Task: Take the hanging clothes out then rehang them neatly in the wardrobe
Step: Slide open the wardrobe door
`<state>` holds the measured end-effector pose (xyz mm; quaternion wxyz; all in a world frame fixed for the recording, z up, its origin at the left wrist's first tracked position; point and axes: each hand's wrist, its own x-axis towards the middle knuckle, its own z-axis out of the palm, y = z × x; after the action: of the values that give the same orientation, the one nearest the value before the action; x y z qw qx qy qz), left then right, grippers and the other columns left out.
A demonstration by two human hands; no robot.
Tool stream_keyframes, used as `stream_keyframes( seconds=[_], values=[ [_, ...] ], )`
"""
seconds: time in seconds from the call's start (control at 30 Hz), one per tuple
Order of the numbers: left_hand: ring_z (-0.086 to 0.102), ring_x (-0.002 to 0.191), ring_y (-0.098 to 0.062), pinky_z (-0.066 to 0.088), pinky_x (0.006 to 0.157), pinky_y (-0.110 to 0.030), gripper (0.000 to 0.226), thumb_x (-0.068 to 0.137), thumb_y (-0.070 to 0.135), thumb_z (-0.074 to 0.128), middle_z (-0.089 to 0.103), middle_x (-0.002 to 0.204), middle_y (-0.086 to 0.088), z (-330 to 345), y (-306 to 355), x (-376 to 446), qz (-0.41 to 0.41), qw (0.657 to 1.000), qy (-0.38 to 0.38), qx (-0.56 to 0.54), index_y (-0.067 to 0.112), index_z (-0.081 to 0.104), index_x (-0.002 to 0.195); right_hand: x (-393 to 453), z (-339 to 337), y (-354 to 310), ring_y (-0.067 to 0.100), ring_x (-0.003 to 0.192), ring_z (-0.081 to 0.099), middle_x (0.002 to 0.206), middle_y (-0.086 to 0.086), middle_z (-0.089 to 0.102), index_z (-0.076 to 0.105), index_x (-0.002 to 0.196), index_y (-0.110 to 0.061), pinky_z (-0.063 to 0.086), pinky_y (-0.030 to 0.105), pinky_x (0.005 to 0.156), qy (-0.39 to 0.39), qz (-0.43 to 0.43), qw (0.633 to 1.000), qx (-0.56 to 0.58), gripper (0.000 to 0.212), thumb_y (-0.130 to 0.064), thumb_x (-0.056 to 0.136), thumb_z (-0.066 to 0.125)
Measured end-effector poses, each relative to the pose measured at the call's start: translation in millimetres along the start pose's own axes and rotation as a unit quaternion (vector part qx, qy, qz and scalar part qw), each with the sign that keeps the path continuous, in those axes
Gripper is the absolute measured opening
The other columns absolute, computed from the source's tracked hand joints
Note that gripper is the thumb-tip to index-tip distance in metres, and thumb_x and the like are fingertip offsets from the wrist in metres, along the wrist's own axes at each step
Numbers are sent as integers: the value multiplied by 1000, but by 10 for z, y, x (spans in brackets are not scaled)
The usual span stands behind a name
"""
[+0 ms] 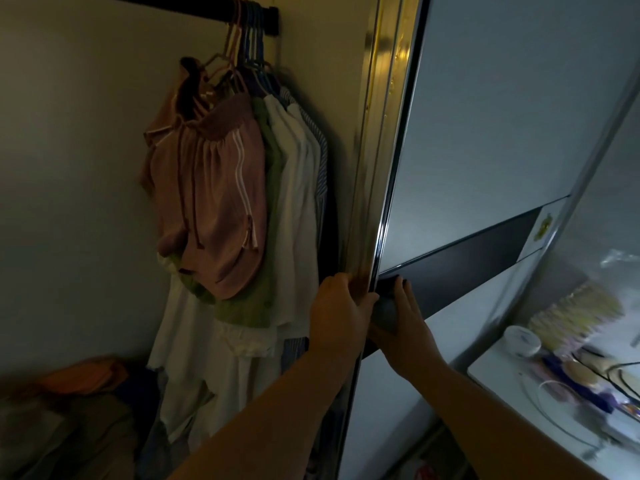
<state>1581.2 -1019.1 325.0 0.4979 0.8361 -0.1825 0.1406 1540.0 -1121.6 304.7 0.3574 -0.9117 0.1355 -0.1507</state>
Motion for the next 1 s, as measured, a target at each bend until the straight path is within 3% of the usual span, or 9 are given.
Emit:
stream_keyframes(
  seconds=[0.3,0.43,0.73,0.9,1.0],
  values=[
    [52,88,-8,35,75,-12,35,86,40,60,61,104,-6,116,15,23,30,998,6,57,11,62,105,77,-62,84,24,139,27,158,2,-2,-5,148,-20,38,37,106,3,0,1000,1,99,-31,80,67],
    [57,99,-15,37,79,-13,38,88,40,58,60,108,-7,180,50,55,26,997,3,71,11,60,112,112,-106,127,25,139,28,158,3,-3,-5,148,-20,38,37,105,4,2,1000,-13,98,-31,81,66],
    [57,97,-18,34,76,-14,41,89,40,57,58,109,-9,191,80,74,14,996,-9,92,8,60,114,131,-122,168,26,142,21,158,3,-6,-6,148,-19,37,38,105,7,-19,1000,-2,97,-34,82,64],
    [53,86,-15,32,69,-16,35,87,37,59,50,88,-4,117,94,85,14,995,-31,94,4,60,95,126,-122,179,25,143,15,158,4,-6,-7,148,-19,34,40,107,10,-28,1000,-7,98,-39,82,63],
    [54,85,-16,35,68,-18,35,87,40,58,48,87,-4,27,116,69,15,994,-69,88,6,60,95,124,-140,184,24,144,9,157,5,-6,-7,147,-19,28,40,111,3,-29,1000,-1,98,-39,82,63]
  ],
)
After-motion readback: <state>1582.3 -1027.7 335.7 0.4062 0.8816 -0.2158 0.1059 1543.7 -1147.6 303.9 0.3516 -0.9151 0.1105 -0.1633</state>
